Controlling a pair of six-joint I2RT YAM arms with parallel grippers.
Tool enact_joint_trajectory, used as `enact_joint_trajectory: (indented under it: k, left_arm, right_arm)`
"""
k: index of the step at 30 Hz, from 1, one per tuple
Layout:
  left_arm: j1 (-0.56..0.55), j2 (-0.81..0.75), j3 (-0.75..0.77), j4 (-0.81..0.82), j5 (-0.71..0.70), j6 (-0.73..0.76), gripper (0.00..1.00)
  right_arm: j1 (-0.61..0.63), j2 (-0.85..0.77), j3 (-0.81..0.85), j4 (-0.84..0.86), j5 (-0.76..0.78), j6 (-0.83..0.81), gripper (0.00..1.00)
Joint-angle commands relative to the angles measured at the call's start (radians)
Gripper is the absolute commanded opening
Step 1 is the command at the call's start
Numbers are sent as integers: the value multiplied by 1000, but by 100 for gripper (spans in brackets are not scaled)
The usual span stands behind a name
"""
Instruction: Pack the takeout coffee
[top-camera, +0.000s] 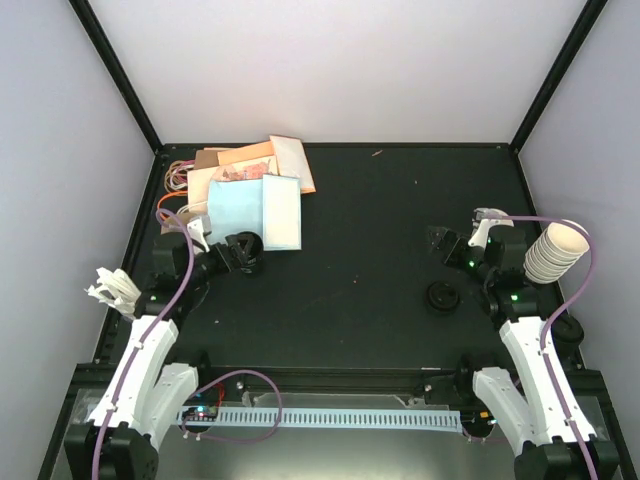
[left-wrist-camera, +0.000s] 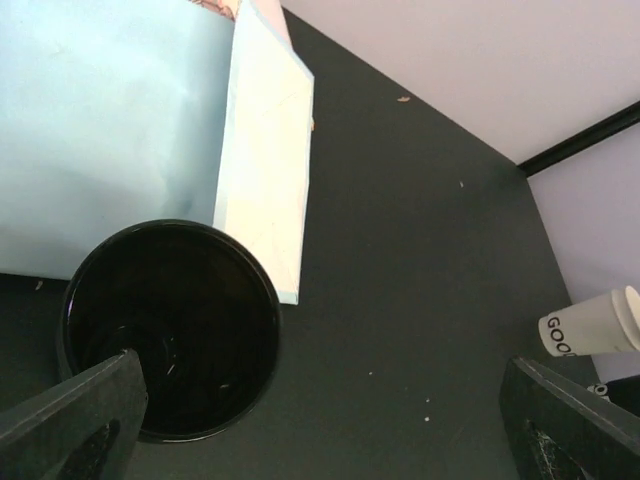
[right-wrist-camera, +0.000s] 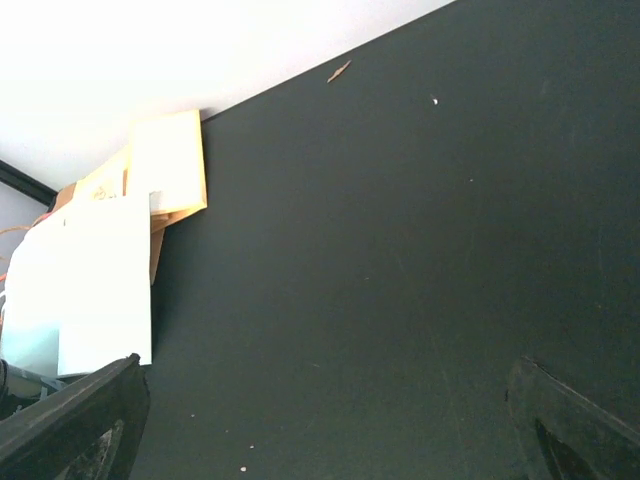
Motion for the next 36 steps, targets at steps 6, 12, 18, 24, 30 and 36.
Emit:
enact_joint_trajectory:
  k: [6,12,18,24,30,36]
  left_arm:
    - [6,68,147,-225,-106,64,99]
    - [5,123,169,-257,-51,143,99]
    - [-38,217,228,-332,-21,185,99]
    - [-148,299,302,-343,-158,190,99]
    - [-178,344,411,-388,-284,206,99]
    - [-180,416,476,-387,-296,242,99]
  right_arm:
    - [4,48,69,-65,0,24,100]
    - [4,82,74,-33,-54,11,100]
    - [5,130,88,-2,-145,2,100]
    - [48,262,109,49,-253,4,100]
    - [250,403,174,132,-219,36,100]
    - [379,530,208,259,-211,80,100]
